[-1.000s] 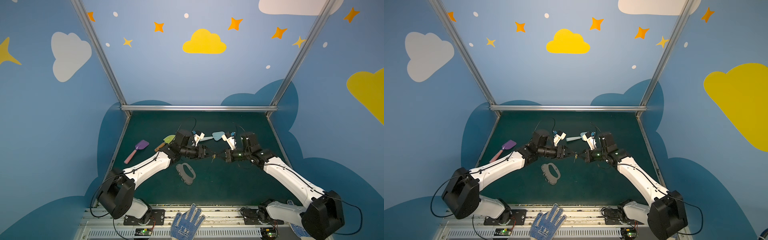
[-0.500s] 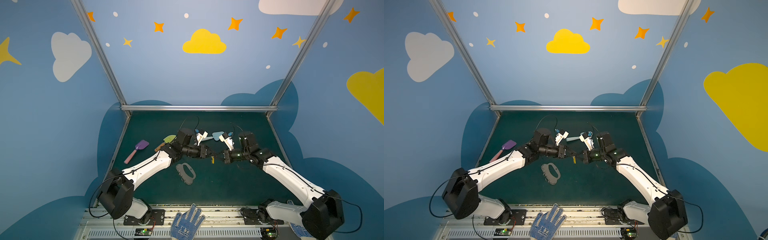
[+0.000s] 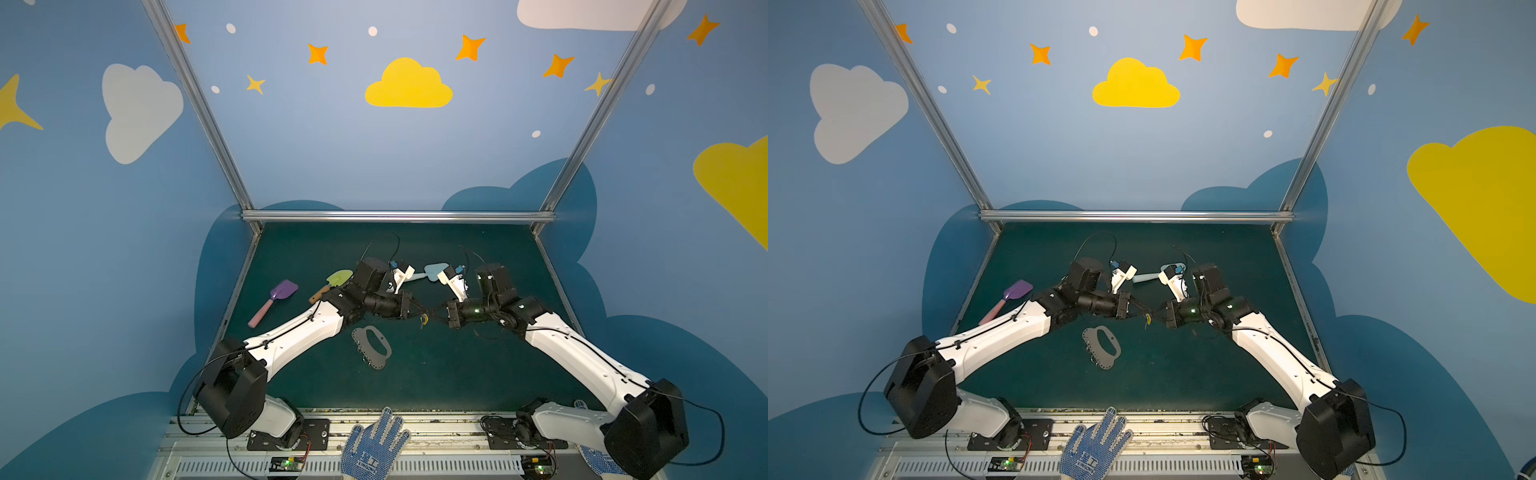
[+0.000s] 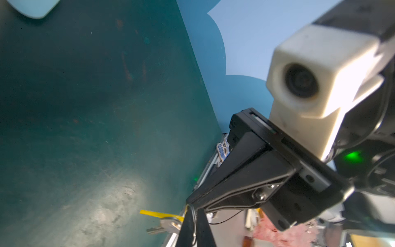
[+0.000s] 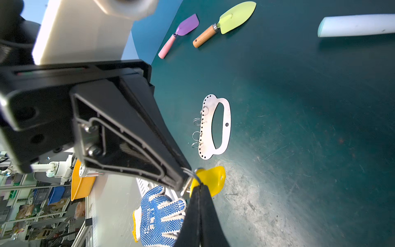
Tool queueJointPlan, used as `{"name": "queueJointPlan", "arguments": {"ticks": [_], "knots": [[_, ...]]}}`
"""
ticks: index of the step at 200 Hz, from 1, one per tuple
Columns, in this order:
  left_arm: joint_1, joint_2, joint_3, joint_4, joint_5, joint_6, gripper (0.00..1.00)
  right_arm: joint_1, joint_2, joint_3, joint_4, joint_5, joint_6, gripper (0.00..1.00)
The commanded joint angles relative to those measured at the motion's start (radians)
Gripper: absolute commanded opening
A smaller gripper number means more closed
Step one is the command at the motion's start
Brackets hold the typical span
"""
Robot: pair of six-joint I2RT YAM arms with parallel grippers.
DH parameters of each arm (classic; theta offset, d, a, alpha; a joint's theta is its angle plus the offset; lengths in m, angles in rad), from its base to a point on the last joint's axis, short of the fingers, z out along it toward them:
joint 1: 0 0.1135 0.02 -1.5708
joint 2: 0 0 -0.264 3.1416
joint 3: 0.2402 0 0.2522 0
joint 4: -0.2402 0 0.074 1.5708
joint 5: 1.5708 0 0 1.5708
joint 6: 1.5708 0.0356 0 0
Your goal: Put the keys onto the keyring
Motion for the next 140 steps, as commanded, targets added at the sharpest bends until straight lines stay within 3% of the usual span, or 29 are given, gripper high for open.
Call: {"name": "queueJointPlan", "arguments": {"ticks": [1,11,25,46,90,140], "knots": [[-0.006,-0.013,0.019,-0.014,-0.018,0.02,0.04,0.007,-0.018,0.033,-0.022,0.004,-0.011,0.05],[-0.004,-0.018,0.018,-0.015,-0.026,0.022,0.04,0.007,-0.024,0.035,-0.026,0.009,-0.011,0.11],[-0.001,-0.03,0.015,-0.01,-0.041,0.023,0.04,0.004,-0.038,0.035,-0.029,0.027,0.002,0.26],[0.0,-0.057,0.006,0.012,-0.059,0.022,0.04,-0.012,-0.071,0.03,-0.019,0.042,0.037,0.37],[0.018,-0.098,-0.016,0.064,-0.107,0.013,0.04,-0.104,-0.15,-0.057,0.187,-0.007,0.22,0.4],[0.036,-0.107,-0.025,0.09,-0.243,-0.002,0.04,-0.186,-0.119,-0.168,0.513,-0.088,0.432,0.42]]}}
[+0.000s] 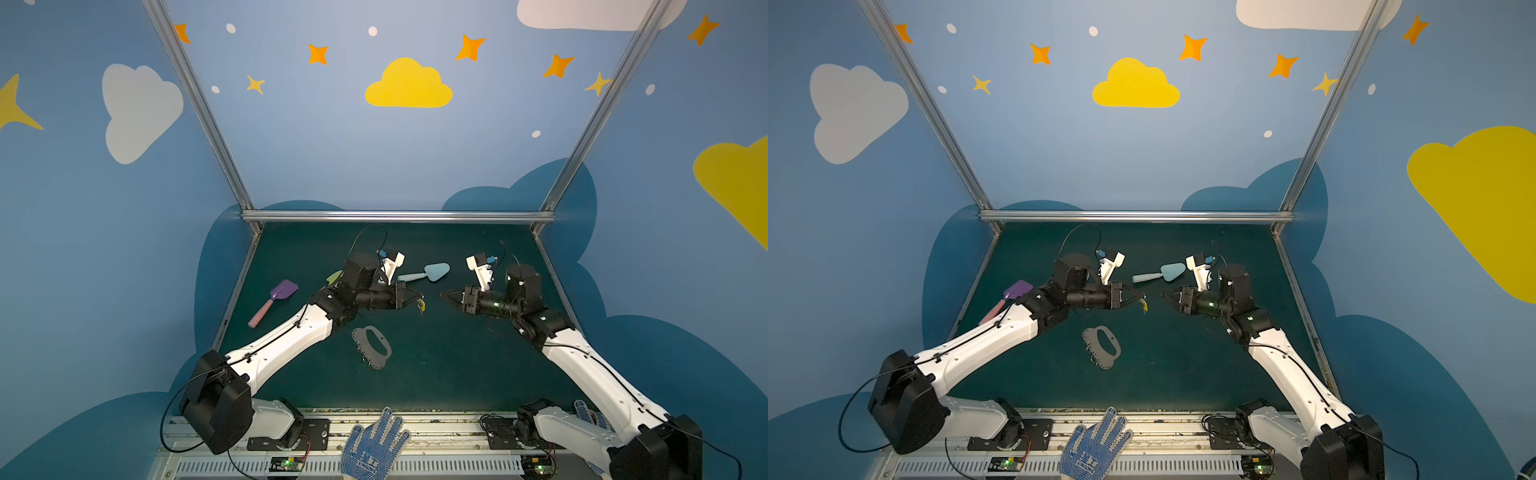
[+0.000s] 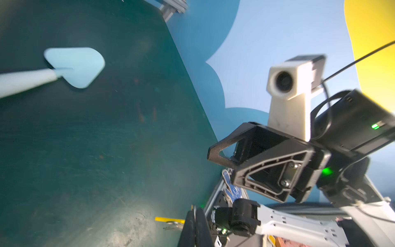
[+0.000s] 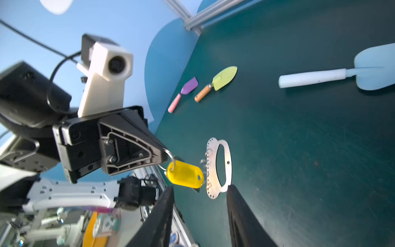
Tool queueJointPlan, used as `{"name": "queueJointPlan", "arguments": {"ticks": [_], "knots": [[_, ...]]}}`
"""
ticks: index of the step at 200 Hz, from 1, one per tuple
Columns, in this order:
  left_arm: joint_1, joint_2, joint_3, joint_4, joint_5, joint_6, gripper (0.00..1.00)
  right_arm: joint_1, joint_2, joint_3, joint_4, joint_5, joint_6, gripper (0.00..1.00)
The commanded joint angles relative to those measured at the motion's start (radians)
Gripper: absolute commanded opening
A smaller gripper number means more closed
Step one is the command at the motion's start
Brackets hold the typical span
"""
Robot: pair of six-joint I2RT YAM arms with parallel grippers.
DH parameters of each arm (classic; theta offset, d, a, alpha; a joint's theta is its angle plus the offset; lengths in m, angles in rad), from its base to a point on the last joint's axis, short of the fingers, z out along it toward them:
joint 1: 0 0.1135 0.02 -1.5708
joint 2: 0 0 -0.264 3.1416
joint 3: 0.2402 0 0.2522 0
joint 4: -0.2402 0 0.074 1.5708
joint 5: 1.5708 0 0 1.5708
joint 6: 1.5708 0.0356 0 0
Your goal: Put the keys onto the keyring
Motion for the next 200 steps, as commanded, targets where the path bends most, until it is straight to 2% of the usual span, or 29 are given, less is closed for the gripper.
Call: {"name": "queueJointPlan", "arguments": {"ticks": [1,46,64,93,111,156,200], "knots": [[0.007,-0.016,-0.02,0.043,-0.091,-0.001,0.04,-0.017,0.027,-0.029,0.208,-0.068,0.132,0.42],[0.007,-0.071,-0.099,0.226,-0.054,-0.018,0.08,-0.002,0.123,-0.015,0.364,-0.229,0.189,0.26],[0.008,-0.089,-0.127,0.302,-0.008,-0.009,0.08,0.022,0.135,-0.018,0.406,-0.241,0.201,0.25],[0.006,-0.123,-0.182,0.418,-0.006,-0.027,0.08,0.07,0.134,-0.011,0.445,-0.257,0.201,0.27],[0.004,-0.142,-0.203,0.45,-0.02,-0.033,0.09,0.096,0.126,-0.002,0.435,-0.248,0.187,0.33],[-0.006,-0.146,-0.227,0.521,-0.007,-0.029,0.1,0.138,0.116,0.014,0.361,-0.232,0.126,0.35],[-0.013,-0.142,-0.235,0.53,0.009,-0.029,0.1,0.134,0.035,-0.042,0.417,-0.105,0.154,0.34]]}}
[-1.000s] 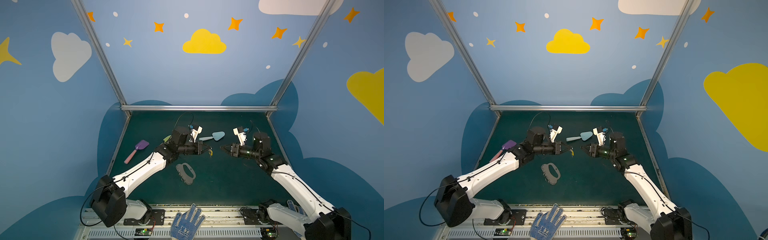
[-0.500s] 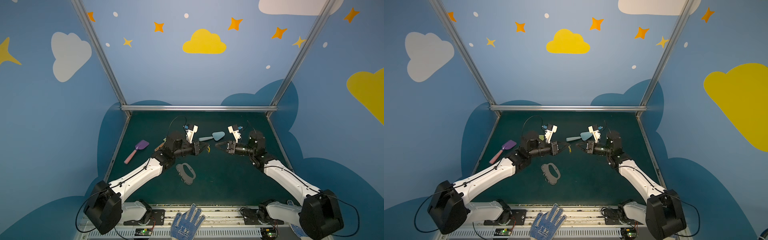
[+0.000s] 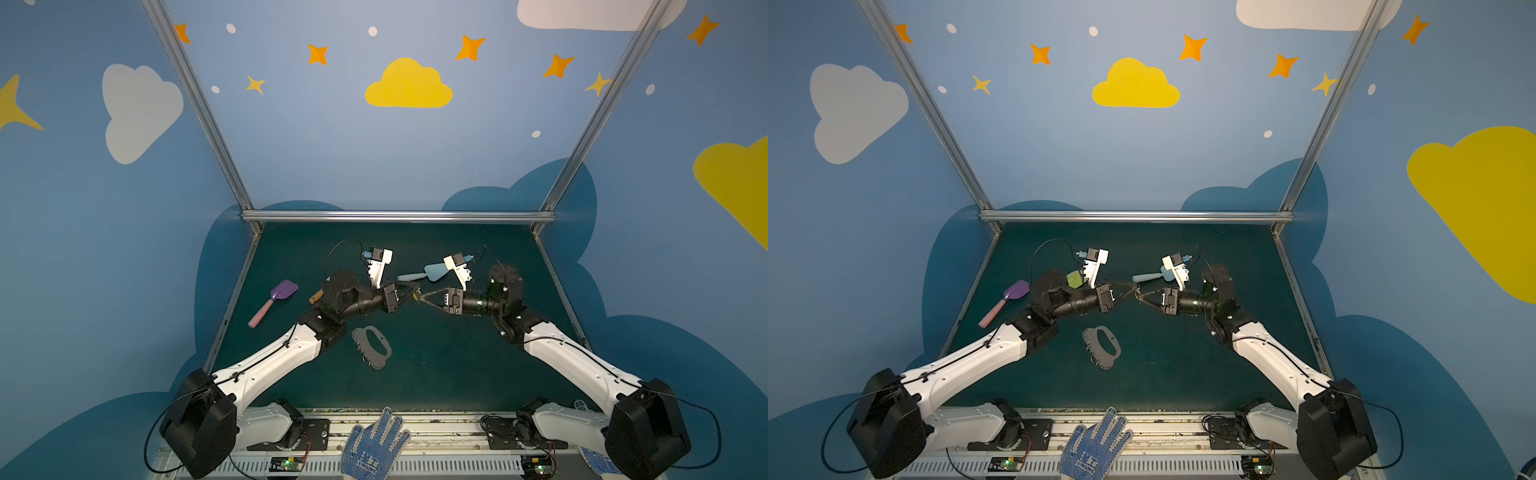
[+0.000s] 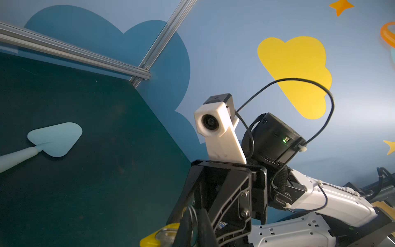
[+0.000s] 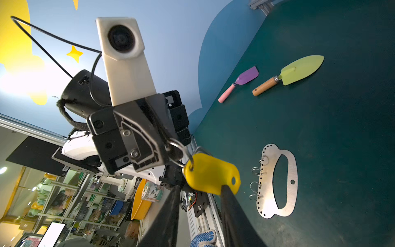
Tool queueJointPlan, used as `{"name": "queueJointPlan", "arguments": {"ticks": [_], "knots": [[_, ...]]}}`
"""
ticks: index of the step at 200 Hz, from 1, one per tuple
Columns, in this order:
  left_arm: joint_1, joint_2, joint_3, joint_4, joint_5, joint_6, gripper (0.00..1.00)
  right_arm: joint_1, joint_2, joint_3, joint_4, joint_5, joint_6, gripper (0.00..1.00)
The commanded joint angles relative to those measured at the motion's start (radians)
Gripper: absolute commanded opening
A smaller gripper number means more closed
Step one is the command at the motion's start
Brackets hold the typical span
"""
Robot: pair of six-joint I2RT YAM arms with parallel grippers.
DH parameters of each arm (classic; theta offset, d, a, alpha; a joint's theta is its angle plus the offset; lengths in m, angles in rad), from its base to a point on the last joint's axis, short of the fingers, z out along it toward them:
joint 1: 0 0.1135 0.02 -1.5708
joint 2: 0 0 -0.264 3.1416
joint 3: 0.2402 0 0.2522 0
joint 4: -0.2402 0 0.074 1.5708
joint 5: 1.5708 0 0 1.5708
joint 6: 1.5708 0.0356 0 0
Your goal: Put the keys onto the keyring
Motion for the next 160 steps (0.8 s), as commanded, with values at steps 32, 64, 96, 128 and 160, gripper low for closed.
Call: {"name": "queueJointPlan", "arguments": {"ticks": [32,64,96,128,160], "knots": [[-0.008,-0.019,-0.016,0.055,0.013,0.014,0.1,-0.012,-0.128,-0.023,0.024,0.131,-0.017,0.33],[-0.014,-0.02,-0.018,0.077,0.027,0.013,0.1,-0.011,-0.092,-0.009,0.054,0.084,0.008,0.3],[-0.016,-0.028,-0.03,0.111,0.019,0.003,0.11,0.004,-0.031,0.001,0.106,0.009,0.052,0.26],[-0.015,-0.043,-0.035,0.107,0.002,-0.001,0.11,0.028,-0.039,-0.013,0.156,-0.033,0.057,0.44],[-0.017,-0.042,-0.031,0.112,0.011,-0.005,0.11,0.041,-0.064,-0.028,0.128,-0.004,0.011,0.44]]}}
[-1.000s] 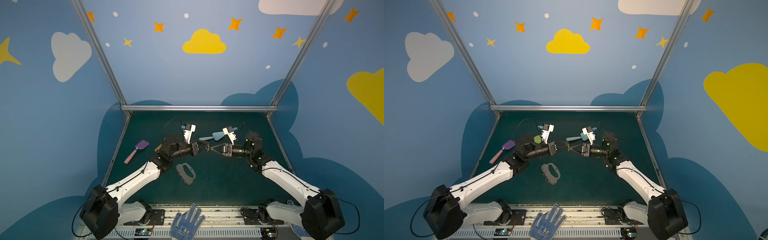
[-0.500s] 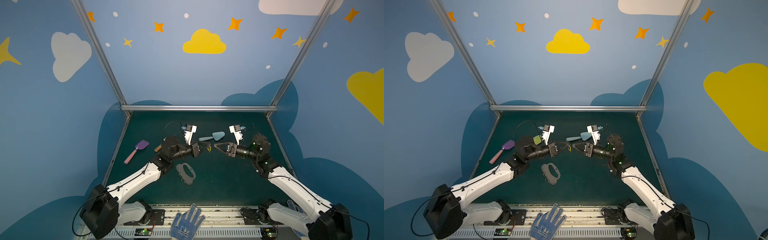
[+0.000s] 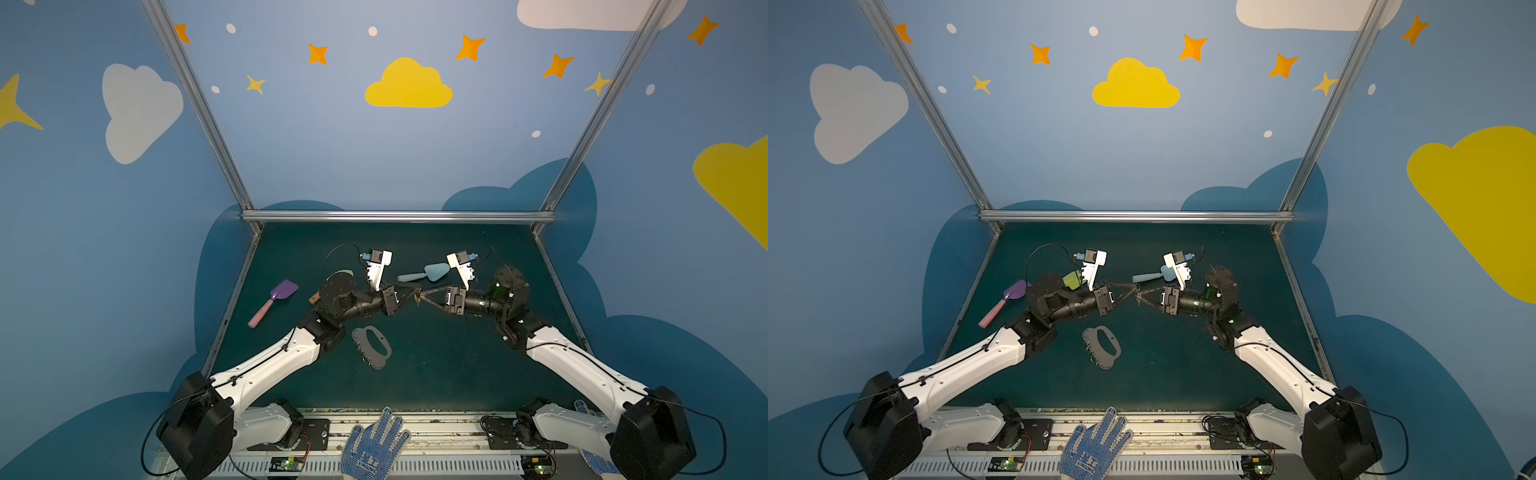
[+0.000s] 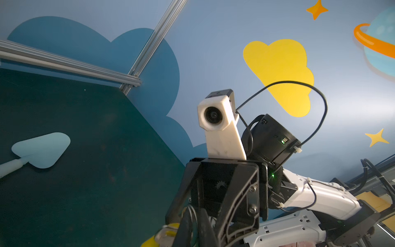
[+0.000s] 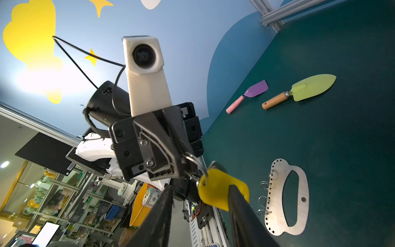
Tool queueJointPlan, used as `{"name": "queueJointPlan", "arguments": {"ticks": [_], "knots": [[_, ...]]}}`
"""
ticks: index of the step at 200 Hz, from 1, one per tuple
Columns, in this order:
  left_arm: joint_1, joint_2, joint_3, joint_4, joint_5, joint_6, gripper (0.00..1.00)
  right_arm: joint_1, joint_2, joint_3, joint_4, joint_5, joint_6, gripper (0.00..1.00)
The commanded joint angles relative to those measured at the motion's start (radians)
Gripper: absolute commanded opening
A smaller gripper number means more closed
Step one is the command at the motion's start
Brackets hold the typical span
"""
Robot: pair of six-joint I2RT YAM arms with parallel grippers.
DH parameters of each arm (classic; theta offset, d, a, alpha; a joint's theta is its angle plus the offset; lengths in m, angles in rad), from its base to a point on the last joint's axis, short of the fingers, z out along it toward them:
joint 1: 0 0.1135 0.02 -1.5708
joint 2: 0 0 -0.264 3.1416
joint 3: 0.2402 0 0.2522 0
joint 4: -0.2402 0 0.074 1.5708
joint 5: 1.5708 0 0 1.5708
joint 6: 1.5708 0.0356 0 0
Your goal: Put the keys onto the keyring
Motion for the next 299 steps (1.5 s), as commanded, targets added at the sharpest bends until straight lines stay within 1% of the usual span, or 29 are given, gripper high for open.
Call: {"name": "queueJointPlan", "arguments": {"ticks": [1,9,28,43,60,79,99,103,125,146,179,198,217,242,259,278,299], "knots": [[-0.004,-0.017,0.002,0.036,0.008,-0.002,0.11,0.012,-0.025,-0.01,0.027,-0.014,-0.034,0.43],[-0.005,-0.013,0.004,0.036,0.01,-0.007,0.11,0.017,-0.023,-0.001,-0.011,0.008,-0.057,0.43],[-0.006,-0.01,0.009,0.037,0.014,-0.015,0.11,0.027,-0.034,0.027,-0.142,0.097,-0.168,0.46],[-0.006,-0.01,0.014,0.037,0.021,-0.023,0.11,0.042,-0.054,0.005,-0.15,0.184,-0.219,0.46],[-0.007,-0.01,0.018,0.036,0.033,-0.029,0.11,0.062,-0.074,-0.005,-0.157,0.247,-0.265,0.46],[-0.007,-0.006,0.022,0.036,0.04,-0.037,0.11,0.084,-0.089,0.001,-0.174,0.277,-0.31,0.47],[-0.009,0.0,0.021,0.041,0.039,-0.043,0.11,0.111,-0.094,0.012,-0.194,0.297,-0.337,0.44],[-0.008,0.001,0.02,0.042,0.037,-0.043,0.11,0.115,-0.093,0.015,-0.197,0.294,-0.341,0.43],[-0.009,-0.001,0.016,0.042,0.026,-0.039,0.1,0.126,-0.084,0.036,-0.215,0.268,-0.353,0.28],[-0.01,-0.007,0.011,0.033,0.016,-0.029,0.1,0.133,-0.091,0.043,-0.229,0.277,-0.362,0.2],[-0.01,-0.008,0.01,0.026,0.02,-0.027,0.1,0.139,-0.114,0.046,-0.258,0.322,-0.381,0.15],[-0.009,-0.004,0.008,0.023,0.017,-0.024,0.1,0.148,-0.119,0.05,-0.256,0.314,-0.384,0.16],[-0.011,0.0,0.009,0.022,0.02,-0.023,0.1,0.16,-0.109,0.064,-0.261,0.288,-0.393,0.19],[-0.013,0.005,0.008,0.031,0.017,-0.025,0.1,0.176,-0.093,0.082,-0.287,0.253,-0.412,0.26],[-0.013,0.004,0.005,0.03,0.01,-0.02,0.11,0.174,-0.101,0.082,-0.323,0.287,-0.411,0.34],[-0.011,-0.005,-0.004,0.024,-0.007,-0.008,0.11,0.163,-0.134,0.069,-0.362,0.332,-0.401,0.36],[-0.009,-0.011,-0.02,0.033,-0.025,-0.008,0.12,0.122,-0.185,0.04,-0.348,0.312,-0.364,0.38]]}}
